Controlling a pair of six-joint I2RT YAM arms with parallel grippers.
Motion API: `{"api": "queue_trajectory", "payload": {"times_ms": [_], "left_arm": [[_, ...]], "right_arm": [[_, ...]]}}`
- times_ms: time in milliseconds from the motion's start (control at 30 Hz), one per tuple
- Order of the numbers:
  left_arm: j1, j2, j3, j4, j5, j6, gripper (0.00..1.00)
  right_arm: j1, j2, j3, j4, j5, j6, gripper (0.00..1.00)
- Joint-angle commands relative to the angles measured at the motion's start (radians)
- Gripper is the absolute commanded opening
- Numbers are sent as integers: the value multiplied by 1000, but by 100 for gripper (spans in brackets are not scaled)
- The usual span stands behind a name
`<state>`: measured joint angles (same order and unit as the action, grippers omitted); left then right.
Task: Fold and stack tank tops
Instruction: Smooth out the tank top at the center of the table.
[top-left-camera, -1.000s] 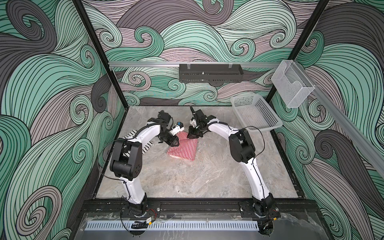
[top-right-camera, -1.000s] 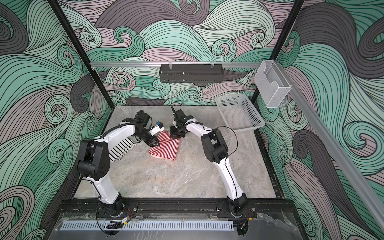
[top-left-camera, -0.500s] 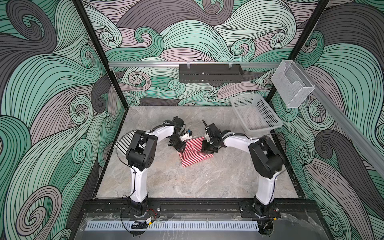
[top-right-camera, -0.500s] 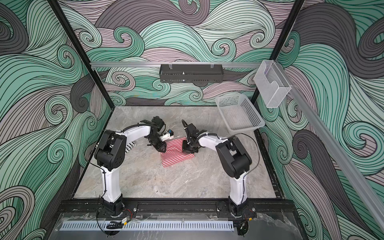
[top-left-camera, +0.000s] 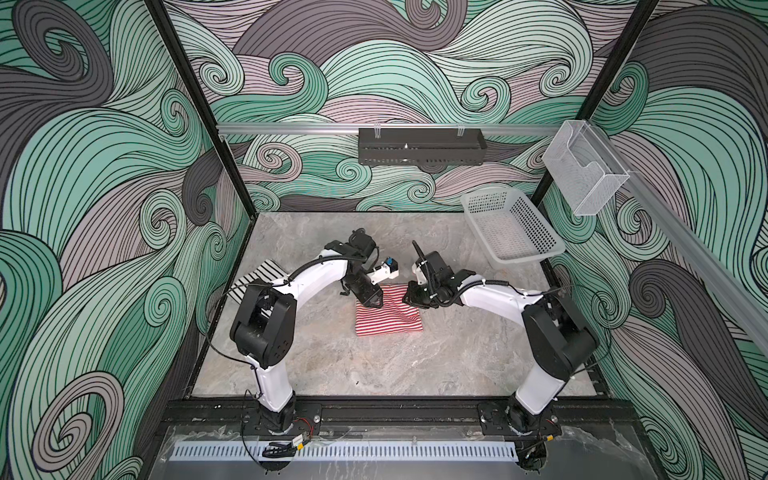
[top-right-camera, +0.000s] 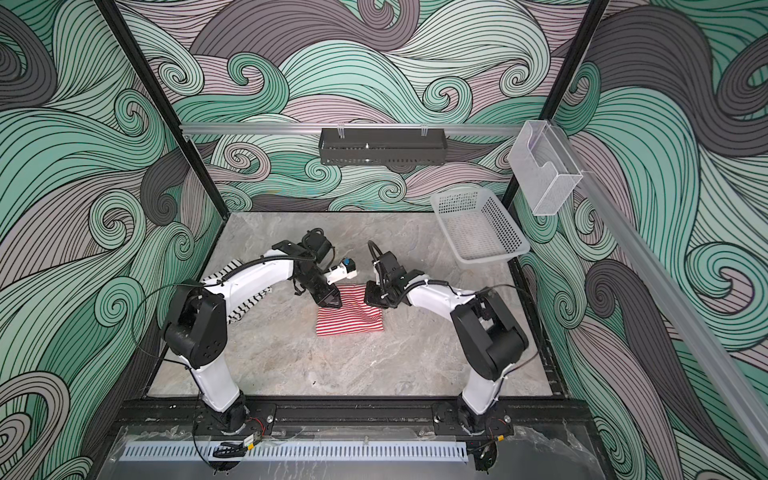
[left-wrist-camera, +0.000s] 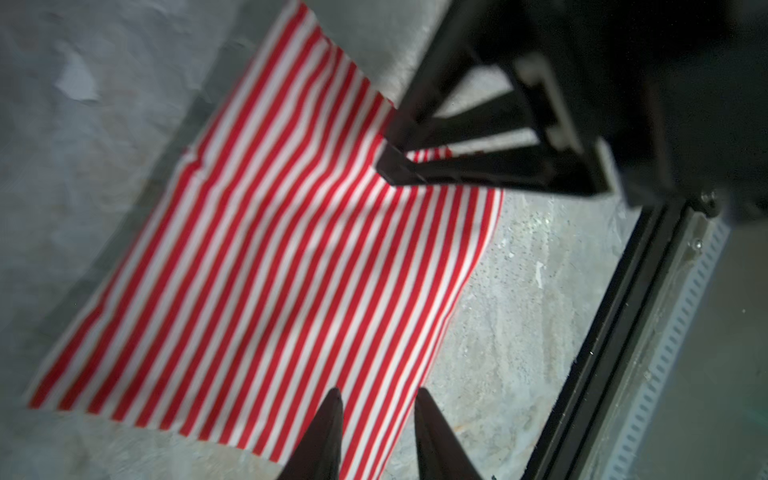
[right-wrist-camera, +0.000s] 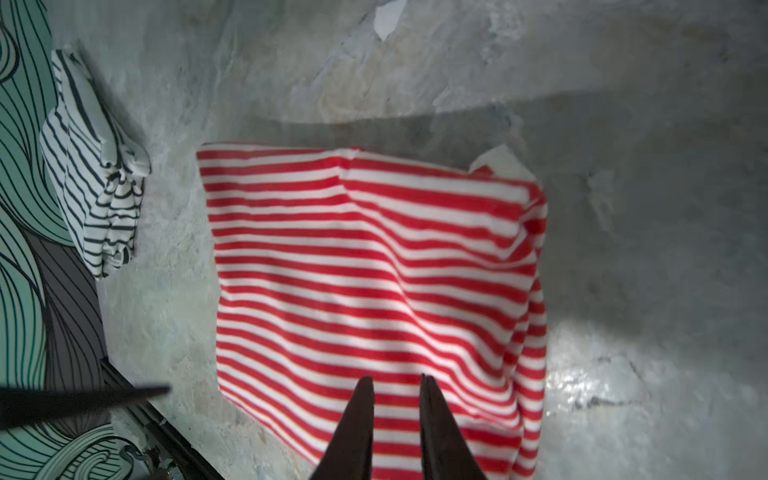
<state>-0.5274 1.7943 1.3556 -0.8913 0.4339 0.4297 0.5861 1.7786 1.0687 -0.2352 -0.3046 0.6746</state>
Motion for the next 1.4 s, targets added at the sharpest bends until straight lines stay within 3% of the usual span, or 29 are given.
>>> {"api": "queue_trajectory", "payload": {"times_ms": [0,133,300,500,733,900,1200,1267,1367], "left_arm": [[-27,11,-69,-64,27,24,34],[-47,30,-124,-32,-40,15,34],[-52,77,-146,-37,-112,14,33],[-54,116,-146,-53,-117,24,33],[-51,54,-86,-141,6,73,32],[-39,7,-74,-117,13,72,32],[69,15,-118,30,-17,11,32],[80,32,-121,35,-48,6,32],[87,54,-130,33,-66,9,32]], "right_arm": [[-56,76,30,152,-120,49,19],[-97,163,50,219,-176,111,19],[-131,200,35,100,-108,77,17],[-133,73,-21,30,-41,15,20],[-48,-91,-41,51,-69,42,29],[-35,-100,-194,385,-228,226,33],[-23,124,-397,1267,-396,678,33],[-15,137,-392,1293,-400,695,33],[-2,97,-376,1112,-397,616,34]]}}
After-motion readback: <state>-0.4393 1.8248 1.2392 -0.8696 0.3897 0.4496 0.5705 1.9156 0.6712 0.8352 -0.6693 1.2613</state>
